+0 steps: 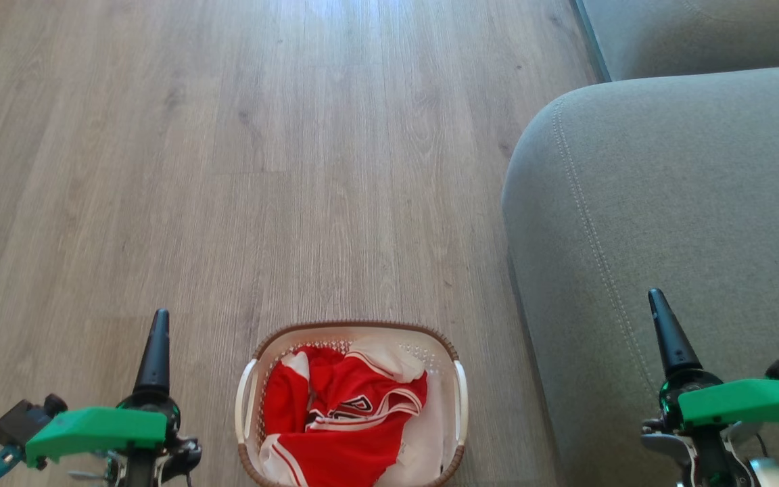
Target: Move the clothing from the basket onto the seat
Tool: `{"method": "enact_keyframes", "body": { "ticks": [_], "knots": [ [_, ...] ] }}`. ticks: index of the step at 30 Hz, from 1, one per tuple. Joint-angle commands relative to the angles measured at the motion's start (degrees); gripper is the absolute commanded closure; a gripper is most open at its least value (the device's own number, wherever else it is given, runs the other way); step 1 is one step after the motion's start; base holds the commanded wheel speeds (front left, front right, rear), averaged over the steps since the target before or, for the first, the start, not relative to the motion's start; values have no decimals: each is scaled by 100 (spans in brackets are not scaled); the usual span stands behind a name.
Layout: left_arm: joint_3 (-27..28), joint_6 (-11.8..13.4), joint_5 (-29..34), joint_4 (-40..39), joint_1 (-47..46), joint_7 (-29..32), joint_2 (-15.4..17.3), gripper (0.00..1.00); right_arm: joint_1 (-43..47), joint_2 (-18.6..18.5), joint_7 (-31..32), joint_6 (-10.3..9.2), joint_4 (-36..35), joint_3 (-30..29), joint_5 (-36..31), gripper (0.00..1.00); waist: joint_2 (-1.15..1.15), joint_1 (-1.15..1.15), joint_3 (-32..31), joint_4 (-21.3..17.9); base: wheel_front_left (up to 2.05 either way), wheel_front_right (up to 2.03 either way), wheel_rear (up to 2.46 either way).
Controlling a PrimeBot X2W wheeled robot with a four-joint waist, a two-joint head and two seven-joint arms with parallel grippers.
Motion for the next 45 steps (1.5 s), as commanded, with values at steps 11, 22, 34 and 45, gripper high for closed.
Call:
{"method": "enact_keyframes", "body": {
  "ticks": [11, 22, 34, 45],
  "knots": [
    [57, -19, 1095, -395, -324, -258, 70, 0, -299, -135, -239, 0, -364, 122, -1137, 0, 0, 0, -1, -1, 0, 0, 0],
    [39, -8, 1940, -505, -309, -442, 72, 0, -295, -206, -425, 0, -487, 253, -1919, 0, 0, 0, -20, -8, 0, 0, 0],
    [-50, -6, 2769, -607, -312, -627, 77, 0, -281, -253, -611, 0, -544, 297, -2733, 0, 0, 0, -40, -14, 0, 0, 0],
    [-58, 67, 3547, -665, -330, -811, 82, 0, -288, -265, -796, 0, -616, 354, -3467, 0, 0, 0, -35, -16, 0, 0, 0]
  ]
}}
